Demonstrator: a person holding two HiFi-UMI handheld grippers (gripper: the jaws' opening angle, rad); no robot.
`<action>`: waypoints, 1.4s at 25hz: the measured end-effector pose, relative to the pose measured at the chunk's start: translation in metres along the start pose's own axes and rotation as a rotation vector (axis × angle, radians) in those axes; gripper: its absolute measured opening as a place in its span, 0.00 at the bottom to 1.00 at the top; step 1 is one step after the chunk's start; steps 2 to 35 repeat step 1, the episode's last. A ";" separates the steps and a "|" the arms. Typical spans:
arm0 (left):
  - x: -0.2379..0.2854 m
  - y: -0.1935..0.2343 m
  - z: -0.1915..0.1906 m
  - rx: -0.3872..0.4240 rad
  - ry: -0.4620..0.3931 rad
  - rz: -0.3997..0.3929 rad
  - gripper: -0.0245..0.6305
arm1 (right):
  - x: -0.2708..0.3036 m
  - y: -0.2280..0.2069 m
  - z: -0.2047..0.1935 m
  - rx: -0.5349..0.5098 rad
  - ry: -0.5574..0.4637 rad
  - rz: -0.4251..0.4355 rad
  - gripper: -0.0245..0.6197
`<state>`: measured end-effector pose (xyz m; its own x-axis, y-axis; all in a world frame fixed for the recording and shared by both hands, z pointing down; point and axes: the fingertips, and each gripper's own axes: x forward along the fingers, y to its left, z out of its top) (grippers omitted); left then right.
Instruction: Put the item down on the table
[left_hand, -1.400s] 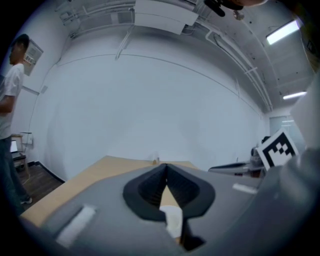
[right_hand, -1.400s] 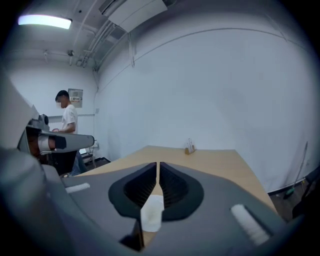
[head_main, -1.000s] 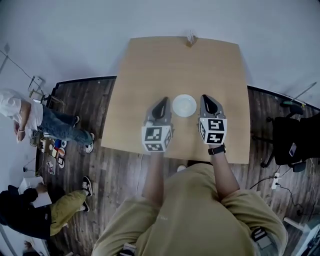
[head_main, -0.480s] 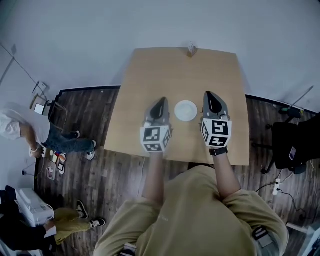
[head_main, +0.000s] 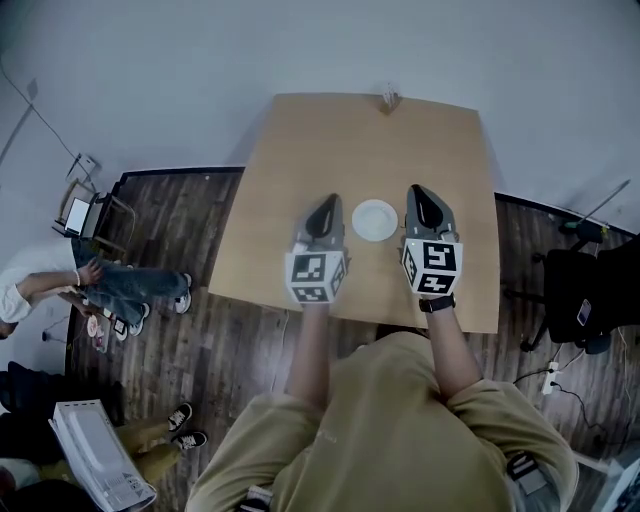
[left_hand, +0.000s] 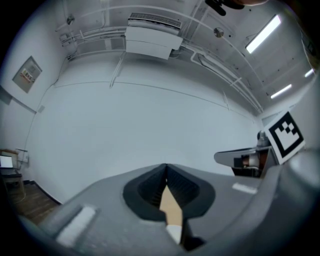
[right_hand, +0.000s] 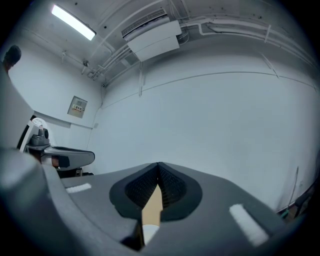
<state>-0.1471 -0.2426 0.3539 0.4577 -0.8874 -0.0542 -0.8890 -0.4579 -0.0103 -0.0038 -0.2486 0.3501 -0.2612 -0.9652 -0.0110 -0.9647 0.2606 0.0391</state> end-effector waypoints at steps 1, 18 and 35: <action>0.000 0.001 -0.001 -0.001 0.001 0.001 0.04 | 0.001 0.001 -0.001 0.000 0.001 0.002 0.04; 0.000 0.001 -0.001 -0.001 0.001 0.001 0.04 | 0.001 0.001 -0.001 0.000 0.001 0.002 0.04; 0.000 0.001 -0.001 -0.001 0.001 0.001 0.04 | 0.001 0.001 -0.001 0.000 0.001 0.002 0.04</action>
